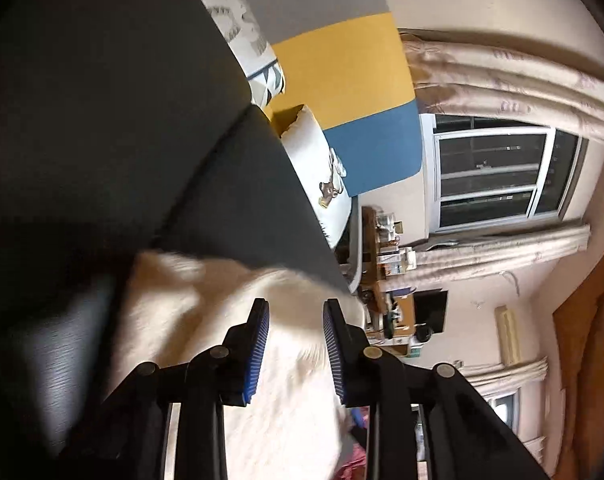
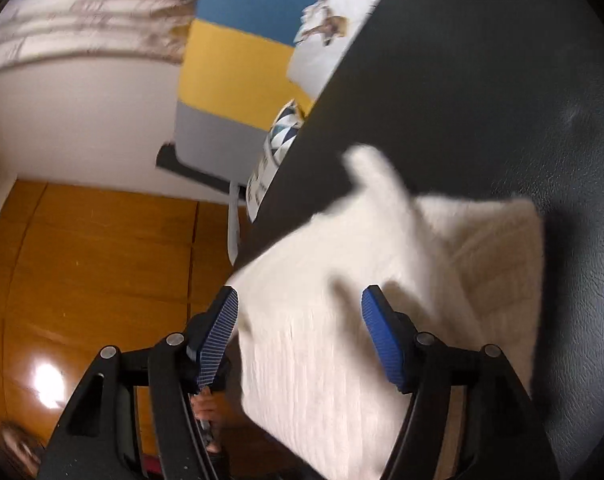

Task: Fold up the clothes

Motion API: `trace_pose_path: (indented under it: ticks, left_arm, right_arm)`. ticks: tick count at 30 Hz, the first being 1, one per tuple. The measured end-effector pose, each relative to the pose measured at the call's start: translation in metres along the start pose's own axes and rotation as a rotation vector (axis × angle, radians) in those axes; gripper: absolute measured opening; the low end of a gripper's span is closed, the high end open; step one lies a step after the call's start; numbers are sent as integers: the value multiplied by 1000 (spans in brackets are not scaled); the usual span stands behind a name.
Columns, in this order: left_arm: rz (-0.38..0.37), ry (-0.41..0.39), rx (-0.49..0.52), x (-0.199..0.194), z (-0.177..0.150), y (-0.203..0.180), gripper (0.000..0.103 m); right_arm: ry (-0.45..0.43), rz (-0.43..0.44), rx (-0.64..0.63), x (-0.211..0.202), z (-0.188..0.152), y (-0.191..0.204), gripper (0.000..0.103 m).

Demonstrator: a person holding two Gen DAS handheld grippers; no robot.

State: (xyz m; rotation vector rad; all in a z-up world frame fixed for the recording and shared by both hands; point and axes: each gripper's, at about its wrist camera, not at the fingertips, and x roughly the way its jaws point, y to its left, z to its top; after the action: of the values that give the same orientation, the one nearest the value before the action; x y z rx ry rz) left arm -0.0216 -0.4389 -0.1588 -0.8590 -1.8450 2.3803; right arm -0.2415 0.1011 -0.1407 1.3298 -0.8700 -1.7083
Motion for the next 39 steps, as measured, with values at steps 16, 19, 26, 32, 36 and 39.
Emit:
trace_pose_path:
  ticks: [16,19,26,32,36,39]
  left_arm:
    - [131,199,264,-23,-37,24,35]
    - [156,236,288,-13,-36,24,35]
    - [-37,242,371,-37,-41,-18,5]
    - [59,250,268,-67,-64,21,5]
    - [137,281,122,-56,-73,69,14]
    - [93,266,94,-61,-70,70,21]
  right_arm:
    - [-26,-159,-91,-46,-82,-29,68]
    - [-31,-163,-73,-44,-81,-28,68]
    - [-9,-235,-103,-32,-77,-22,68]
    - [-2,-285,-158,-26,-76,-21,68]
    - [-16,-292,-153,-23,-72,-23,68]
    - [-8,-298,-164,-26,-71,-19,68]
